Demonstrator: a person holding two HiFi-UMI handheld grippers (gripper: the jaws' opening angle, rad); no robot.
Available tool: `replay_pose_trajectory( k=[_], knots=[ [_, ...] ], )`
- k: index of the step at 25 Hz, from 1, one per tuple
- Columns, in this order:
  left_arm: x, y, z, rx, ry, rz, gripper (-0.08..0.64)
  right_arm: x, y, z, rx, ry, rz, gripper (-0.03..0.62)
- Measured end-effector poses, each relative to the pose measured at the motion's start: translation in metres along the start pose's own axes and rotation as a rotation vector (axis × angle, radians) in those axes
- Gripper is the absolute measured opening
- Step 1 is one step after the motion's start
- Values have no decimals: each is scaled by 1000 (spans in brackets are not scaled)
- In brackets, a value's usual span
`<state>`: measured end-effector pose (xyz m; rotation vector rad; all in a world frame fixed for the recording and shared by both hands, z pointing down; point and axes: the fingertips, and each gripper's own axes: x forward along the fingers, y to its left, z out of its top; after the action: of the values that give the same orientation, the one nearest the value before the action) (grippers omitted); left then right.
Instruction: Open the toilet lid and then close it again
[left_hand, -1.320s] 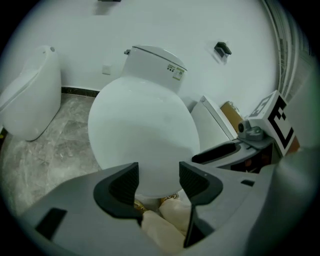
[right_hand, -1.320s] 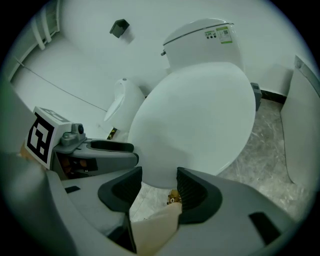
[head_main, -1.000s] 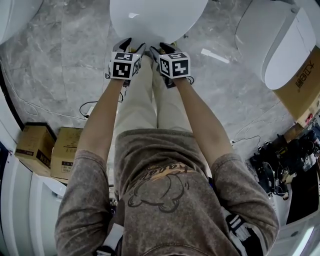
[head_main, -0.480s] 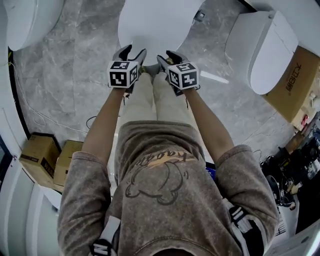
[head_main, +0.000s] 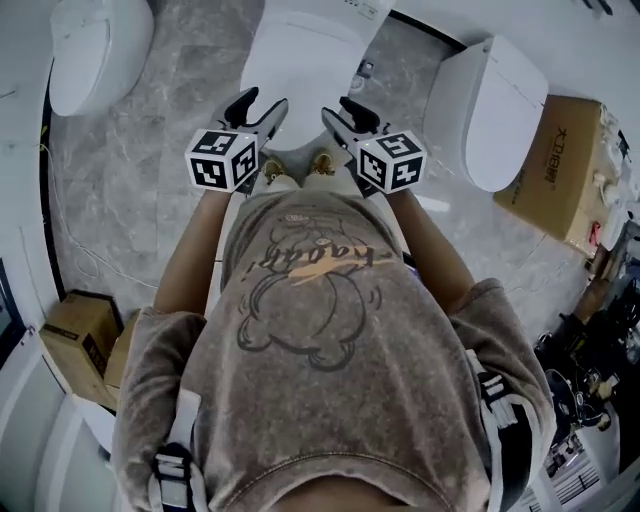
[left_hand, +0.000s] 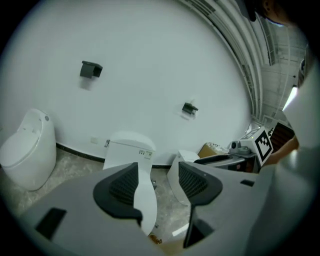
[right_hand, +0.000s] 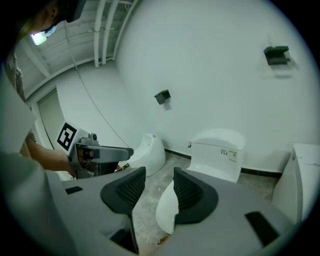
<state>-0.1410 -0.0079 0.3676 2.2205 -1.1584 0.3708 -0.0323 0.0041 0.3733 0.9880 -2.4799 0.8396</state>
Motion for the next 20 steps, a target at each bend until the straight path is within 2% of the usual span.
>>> replay_pose_trajectory(
  k=[4,10,14,16,20],
  knots=[
    [-40,-19,43,25,-100,-14,250,-42,21,45,-85,-124,-11,190],
    [-79,-29,77,83,-205,-2,239,-85,24,85,-144,-285,-71,133],
    [-89,-26,90,129,-280,8,78,-93,24,98,-186,-334,-105,55],
    [-91,-22,92,149,-303,19,15,-89,25,101,-204,-350,-120,38],
    [-87,-20,89,187,-327,39,9,-83,22,99,-218,-380,-151,29]
  ],
)
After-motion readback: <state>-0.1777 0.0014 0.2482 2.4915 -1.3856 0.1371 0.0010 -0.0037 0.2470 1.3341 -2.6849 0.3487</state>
